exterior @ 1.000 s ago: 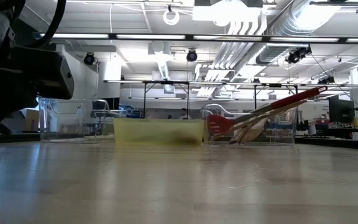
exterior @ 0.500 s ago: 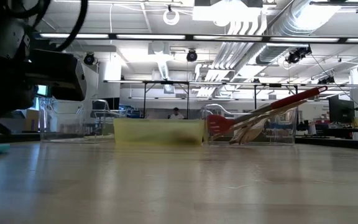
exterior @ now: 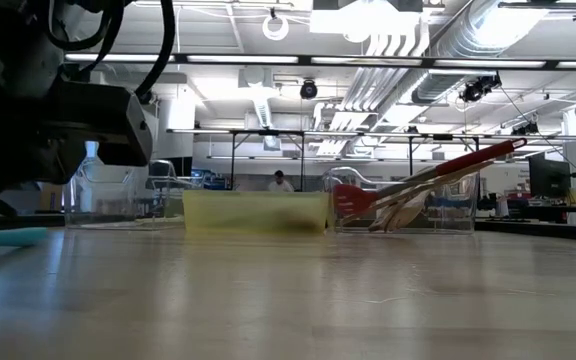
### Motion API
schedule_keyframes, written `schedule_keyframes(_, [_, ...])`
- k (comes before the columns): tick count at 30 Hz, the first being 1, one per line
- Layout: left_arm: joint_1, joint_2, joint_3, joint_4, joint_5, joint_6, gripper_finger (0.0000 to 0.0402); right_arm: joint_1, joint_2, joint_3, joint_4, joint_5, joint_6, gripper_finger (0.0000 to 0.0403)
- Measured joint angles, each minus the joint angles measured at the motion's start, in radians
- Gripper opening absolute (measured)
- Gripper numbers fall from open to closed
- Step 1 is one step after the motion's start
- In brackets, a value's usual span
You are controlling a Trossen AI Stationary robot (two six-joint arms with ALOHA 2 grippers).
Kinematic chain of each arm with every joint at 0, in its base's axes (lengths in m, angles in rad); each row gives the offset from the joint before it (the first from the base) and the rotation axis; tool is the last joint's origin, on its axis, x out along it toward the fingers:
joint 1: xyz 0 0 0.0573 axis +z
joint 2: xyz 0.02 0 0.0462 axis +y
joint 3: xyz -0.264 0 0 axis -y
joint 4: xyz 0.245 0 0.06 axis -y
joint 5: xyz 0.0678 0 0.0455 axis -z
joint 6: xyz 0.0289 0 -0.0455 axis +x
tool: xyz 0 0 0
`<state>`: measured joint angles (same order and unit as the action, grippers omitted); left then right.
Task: Pick & Place Kitchen Items
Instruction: Put the red spatula into the right transparent bin
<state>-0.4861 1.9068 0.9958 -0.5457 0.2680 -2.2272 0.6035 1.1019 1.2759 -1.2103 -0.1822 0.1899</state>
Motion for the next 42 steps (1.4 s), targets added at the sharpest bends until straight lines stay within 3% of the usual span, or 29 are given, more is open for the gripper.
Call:
schedule_keyframes(5, [-0.013,-0.015,0.000,-0.009,-0.023,0.021,0.0048,0.020,0.000,0.000,0.003,0.000,-0.001,0.0345])
schedule_keyframes(12, [-0.025,-0.069,0.071,-0.268,-0.240,0.043,0.0040,0.039,0.000,0.000,0.033,0.001,-0.004,0.0345])
schedule_keyframes(19, [0.004,-0.080,0.244,-0.475,-0.492,0.141,0.0039,0.039,0.000,0.000,0.041,0.022,-0.011,0.0345])
schedule_keyframes(24, [0.053,-0.081,0.398,-0.593,-0.667,0.317,0.0039,0.039,0.000,0.000,0.042,0.056,-0.011,0.0345])
schedule_keyframes(31, [0.127,-0.121,0.618,-0.609,-0.935,0.718,0.0039,0.038,0.003,0.000,0.097,0.104,0.008,0.0345])
schedule_keyframes(37, [0.222,-0.197,0.710,-0.644,-0.953,1.026,0.0039,0.038,0.003,0.000,0.135,0.176,0.019,0.0345])
schedule_keyframes(42, [0.383,-0.265,0.720,-0.669,-0.846,1.248,0.0039,0.037,0.003,0.000,0.161,0.210,0.016,0.0345])
